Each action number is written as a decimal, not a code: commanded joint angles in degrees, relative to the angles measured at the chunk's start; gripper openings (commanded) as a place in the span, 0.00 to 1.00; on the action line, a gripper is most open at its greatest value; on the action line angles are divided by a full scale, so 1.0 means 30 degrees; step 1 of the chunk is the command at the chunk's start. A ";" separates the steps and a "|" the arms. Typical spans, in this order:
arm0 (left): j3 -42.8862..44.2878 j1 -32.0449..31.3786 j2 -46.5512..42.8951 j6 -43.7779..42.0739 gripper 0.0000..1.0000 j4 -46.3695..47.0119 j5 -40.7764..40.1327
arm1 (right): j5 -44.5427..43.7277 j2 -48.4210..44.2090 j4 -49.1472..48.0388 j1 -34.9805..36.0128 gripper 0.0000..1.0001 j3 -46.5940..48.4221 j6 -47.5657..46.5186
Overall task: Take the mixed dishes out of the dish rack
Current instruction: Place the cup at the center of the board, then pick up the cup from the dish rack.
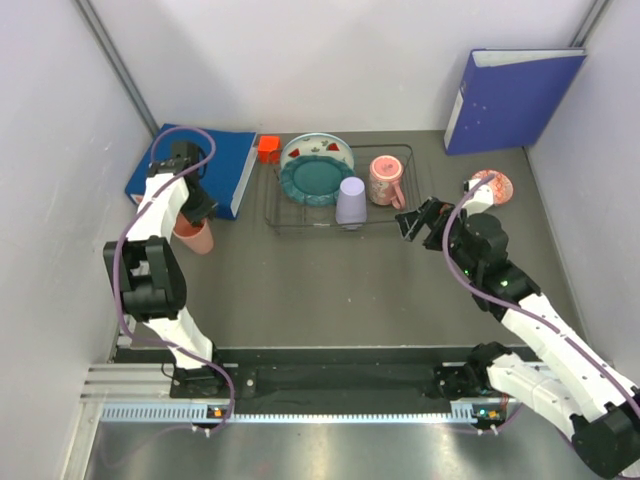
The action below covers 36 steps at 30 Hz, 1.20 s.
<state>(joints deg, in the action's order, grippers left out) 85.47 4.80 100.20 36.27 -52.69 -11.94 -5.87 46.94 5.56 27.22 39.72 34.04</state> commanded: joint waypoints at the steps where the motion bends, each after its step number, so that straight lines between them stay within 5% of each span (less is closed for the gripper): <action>1: 0.1449 0.0158 -0.0908 0.0097 0.51 -0.0074 0.0611 | 0.0228 0.0116 -0.0741 0.0095 1.00 0.0088 -0.0185; 5: 0.2387 0.0129 -0.1729 0.0155 0.73 -0.0133 0.0964 | 0.0257 0.0292 -0.0712 0.0066 1.00 0.0176 -0.0156; 13: 0.3122 -0.0426 -0.4598 0.1034 0.79 0.0304 0.1552 | 0.0433 0.2246 -0.0072 0.0387 1.00 0.1809 -0.1501; 24: -0.5867 -0.6431 -1.1920 0.1005 0.85 0.8357 0.1169 | -0.5601 1.0833 0.4588 0.5017 1.00 1.1151 -0.5019; 29: -0.8563 -0.7458 -1.3184 0.0713 0.99 0.8627 0.0847 | -0.6363 1.4818 0.6025 0.5076 1.00 1.4293 -0.5692; 36: -0.9857 -0.7722 -1.4768 0.0273 0.99 0.8861 0.1022 | -0.6686 1.8069 0.6260 0.5076 1.00 1.6724 -0.6015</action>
<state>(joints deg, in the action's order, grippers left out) 56.25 -18.06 59.46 38.52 -31.22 -8.40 -23.31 97.45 22.61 42.15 84.44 17.58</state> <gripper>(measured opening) 0.989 0.996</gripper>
